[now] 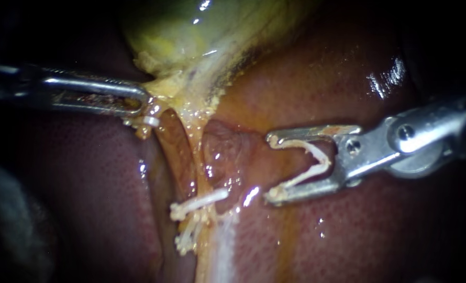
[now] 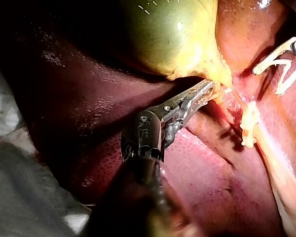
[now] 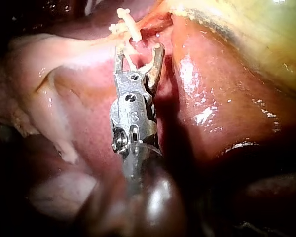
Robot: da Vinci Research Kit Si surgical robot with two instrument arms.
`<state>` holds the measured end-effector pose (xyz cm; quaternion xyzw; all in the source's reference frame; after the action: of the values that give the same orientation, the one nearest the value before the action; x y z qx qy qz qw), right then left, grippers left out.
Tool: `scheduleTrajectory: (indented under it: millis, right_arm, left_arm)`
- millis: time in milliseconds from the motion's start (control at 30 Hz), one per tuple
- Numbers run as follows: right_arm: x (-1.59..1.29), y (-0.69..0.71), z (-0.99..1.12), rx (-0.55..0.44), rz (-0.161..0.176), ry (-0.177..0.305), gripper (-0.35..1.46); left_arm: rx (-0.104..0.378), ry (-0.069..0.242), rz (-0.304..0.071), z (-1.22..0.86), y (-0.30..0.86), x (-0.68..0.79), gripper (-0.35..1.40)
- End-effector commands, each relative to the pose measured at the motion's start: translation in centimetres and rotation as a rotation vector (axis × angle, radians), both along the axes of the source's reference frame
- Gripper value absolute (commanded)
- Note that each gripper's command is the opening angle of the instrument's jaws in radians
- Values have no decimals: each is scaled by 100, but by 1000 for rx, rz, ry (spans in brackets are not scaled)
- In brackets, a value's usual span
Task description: Clipping second clip right tube
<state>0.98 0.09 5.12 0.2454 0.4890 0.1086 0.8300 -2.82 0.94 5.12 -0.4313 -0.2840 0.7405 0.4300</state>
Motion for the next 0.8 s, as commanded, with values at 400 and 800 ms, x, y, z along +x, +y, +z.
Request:
scheduleTrajectory:
  millis: [400,800]
  right_arm:
    - [48,-16,46,246,85,-12,50]
    - [75,-19,71,327,119,27,50]
  left_arm:
    - [0,0,0,0,0,-1,-35]
    - [0,2,-2,0,1,-4,-35]
